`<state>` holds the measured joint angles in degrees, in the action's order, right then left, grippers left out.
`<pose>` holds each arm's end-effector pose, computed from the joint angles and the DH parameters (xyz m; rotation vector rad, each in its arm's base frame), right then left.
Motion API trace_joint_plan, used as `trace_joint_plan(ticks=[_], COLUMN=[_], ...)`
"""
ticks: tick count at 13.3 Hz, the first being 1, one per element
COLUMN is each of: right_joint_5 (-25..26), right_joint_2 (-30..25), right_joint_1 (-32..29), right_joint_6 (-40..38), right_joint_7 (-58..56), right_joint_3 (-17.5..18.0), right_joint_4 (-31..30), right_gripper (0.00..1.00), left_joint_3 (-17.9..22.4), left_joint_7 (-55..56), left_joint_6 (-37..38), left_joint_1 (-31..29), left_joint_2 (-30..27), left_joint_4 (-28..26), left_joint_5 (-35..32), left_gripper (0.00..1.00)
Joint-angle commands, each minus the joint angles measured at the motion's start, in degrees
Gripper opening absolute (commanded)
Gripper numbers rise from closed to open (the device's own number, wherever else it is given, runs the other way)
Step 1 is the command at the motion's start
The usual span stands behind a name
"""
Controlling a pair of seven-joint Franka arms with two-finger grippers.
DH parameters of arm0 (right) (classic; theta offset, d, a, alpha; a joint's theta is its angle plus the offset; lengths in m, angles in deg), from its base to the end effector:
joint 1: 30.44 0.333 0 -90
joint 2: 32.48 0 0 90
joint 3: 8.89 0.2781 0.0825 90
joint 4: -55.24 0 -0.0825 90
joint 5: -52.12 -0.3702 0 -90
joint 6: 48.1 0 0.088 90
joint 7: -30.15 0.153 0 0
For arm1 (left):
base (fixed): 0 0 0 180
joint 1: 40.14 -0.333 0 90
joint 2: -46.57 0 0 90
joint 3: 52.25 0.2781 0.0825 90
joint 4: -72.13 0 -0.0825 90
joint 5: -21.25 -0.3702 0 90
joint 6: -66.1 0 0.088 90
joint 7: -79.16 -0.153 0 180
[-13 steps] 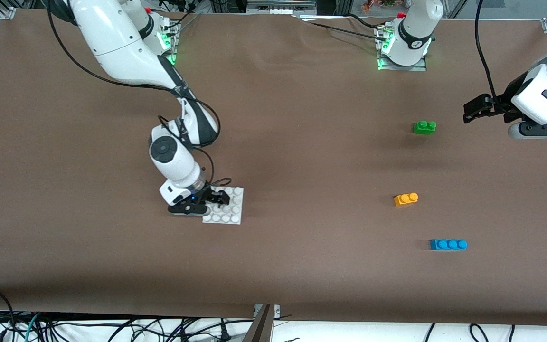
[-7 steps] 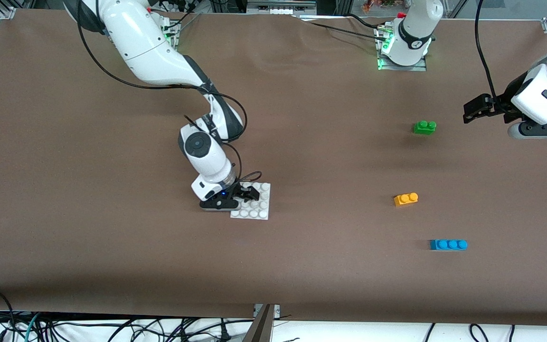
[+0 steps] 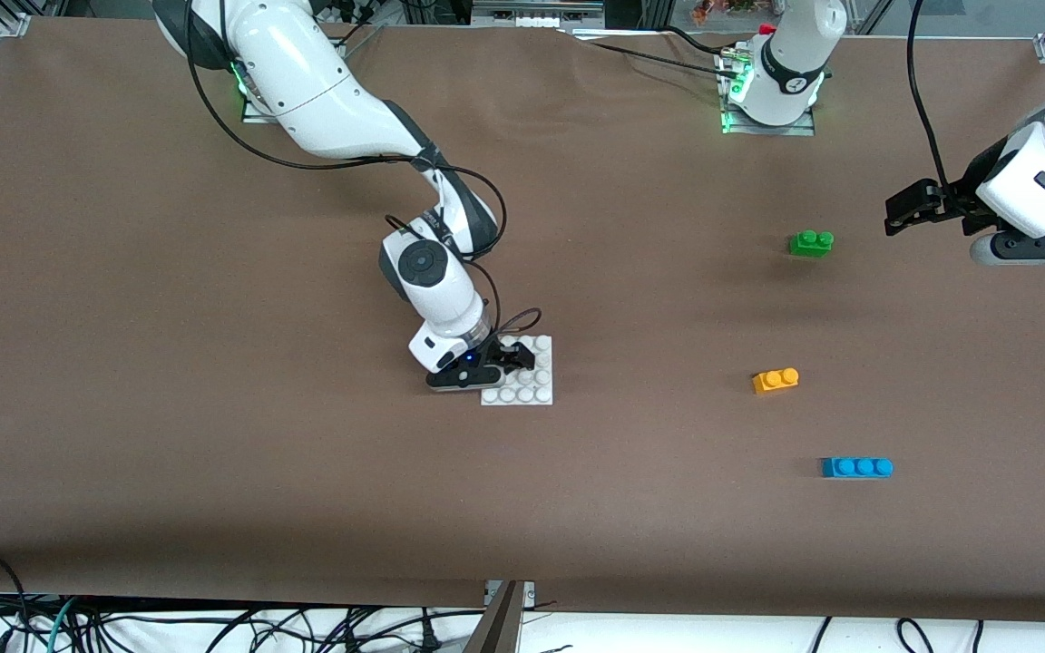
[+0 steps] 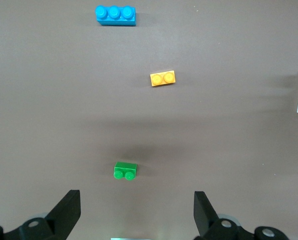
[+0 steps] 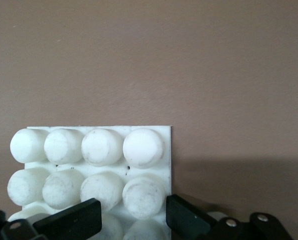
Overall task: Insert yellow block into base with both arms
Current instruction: 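Grasp the base plate with the right gripper and slide it toward the yellow block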
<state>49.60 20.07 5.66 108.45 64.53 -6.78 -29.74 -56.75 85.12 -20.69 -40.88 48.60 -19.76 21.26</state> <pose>0.5645 0.4387 0.1036 -2.8841 -0.0146 -0.3460 0.5345 -0.0347 0.5023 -3.1274 -0.0599 0.1944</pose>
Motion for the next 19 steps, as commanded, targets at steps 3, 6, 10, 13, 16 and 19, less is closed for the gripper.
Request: trace_joint_plan(ticks=[3, 6, 10, 13, 16, 19], right_joint_5=[-1.0, -1.0, -1.0, -0.9, -1.3, -1.4], right_joint_2=[1.9, 2.6, 2.8, 2.6, 0.0, -5.5], right_joint_1=[3.9, 5.1, 5.4, 5.6, 4.8, 2.7], right_joint_6=[0.4, 0.3, 0.4, 0.1, -0.9, -9.0], right_joint_7=[2.6, 3.9, 5.2, 5.9, 5.4, 5.0], right_joint_3=[-1.1, -1.1, -1.0, -1.0, -1.1, -1.1], right_joint_4=[3.0, 5.0, 5.2, 6.2, 6.1, 6.1], right_gripper=[0.65, 0.65, 0.65, 0.66, 0.79, 0.85], left_joint_3=[-0.3, -0.3, -0.3, -0.7, -0.6, -0.6], left_joint_7=[0.4, 0.4, 0.5, 0.5, 0.5, 0.5], left_joint_6=[0.7, 0.7, 0.6, 0.5, 0.5, 0.5], left_joint_1=[0.4, 0.4, 0.5, 0.5, 0.4, 0.4], left_joint_2=[-0.1, -0.1, 0.0, 0.2, 0.2, 0.3], left_joint_4=[0.6, 0.6, 0.6, 0.6, 0.6, 0.6], left_joint_5=[0.5, 0.6, 0.6, 0.6, 0.6, 1.0], left_gripper=[1.0, 1.0, 1.0, 1.0, 1.0, 1.0])
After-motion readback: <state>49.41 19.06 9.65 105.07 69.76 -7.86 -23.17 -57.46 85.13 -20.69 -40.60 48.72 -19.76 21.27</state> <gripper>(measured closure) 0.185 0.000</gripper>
